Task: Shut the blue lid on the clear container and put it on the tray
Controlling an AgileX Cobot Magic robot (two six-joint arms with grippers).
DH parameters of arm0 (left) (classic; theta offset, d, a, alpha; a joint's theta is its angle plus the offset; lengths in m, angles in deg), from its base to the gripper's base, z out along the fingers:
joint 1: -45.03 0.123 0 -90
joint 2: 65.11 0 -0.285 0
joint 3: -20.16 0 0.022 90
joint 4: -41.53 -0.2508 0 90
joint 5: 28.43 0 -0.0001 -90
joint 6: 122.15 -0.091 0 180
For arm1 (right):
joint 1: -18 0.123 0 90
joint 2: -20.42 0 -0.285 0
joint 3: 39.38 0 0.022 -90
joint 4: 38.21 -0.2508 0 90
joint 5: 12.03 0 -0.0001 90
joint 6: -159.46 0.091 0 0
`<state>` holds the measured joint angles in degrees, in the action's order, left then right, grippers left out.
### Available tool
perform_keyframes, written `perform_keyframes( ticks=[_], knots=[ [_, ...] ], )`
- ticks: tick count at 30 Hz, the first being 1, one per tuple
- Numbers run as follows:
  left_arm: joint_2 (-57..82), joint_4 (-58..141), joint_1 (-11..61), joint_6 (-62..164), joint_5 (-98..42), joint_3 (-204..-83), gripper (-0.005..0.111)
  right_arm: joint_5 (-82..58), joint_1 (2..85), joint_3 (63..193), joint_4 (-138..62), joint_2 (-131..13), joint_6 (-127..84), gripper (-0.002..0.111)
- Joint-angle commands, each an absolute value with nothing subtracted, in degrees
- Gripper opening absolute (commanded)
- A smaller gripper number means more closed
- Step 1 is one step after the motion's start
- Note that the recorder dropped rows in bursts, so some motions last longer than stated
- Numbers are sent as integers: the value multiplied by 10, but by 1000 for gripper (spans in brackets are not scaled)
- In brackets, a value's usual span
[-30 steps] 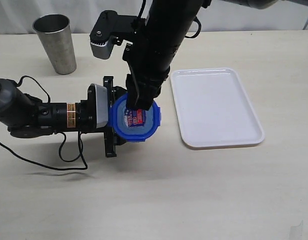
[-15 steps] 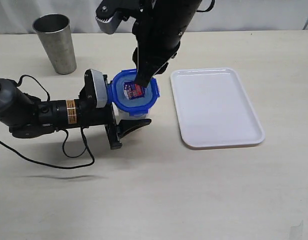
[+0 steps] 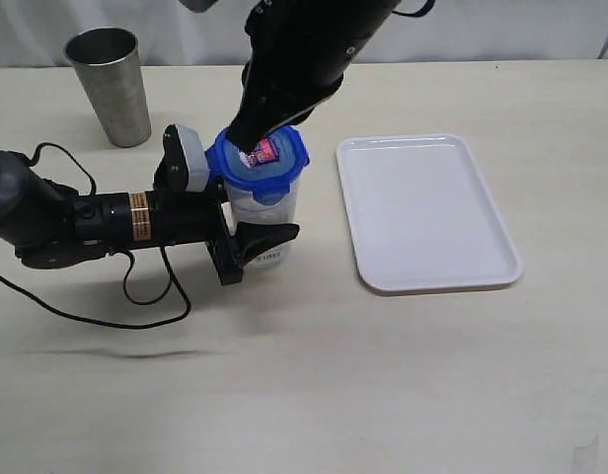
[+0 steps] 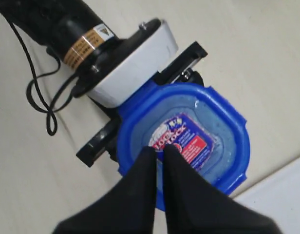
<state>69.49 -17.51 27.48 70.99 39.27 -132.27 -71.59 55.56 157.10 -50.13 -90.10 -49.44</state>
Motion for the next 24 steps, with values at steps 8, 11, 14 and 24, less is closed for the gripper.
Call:
perform_keyframes(
  ticks=[8,11,14,24],
  knots=[
    [653,-210,270,762,406,-1321,0,-680,554,1516,-345,-906,-365,5],
    [653,-210,270,762,406,-1321,0,-690,554,1516,-345,-929,-363,5],
    [653,-208,270,762,377,-1321,0,-707,554,1516,-345,-949,-359,5],
    [653,-206,270,762,339,-1321,0,-708,554,1516,-343,-950,-344,5]
  ],
)
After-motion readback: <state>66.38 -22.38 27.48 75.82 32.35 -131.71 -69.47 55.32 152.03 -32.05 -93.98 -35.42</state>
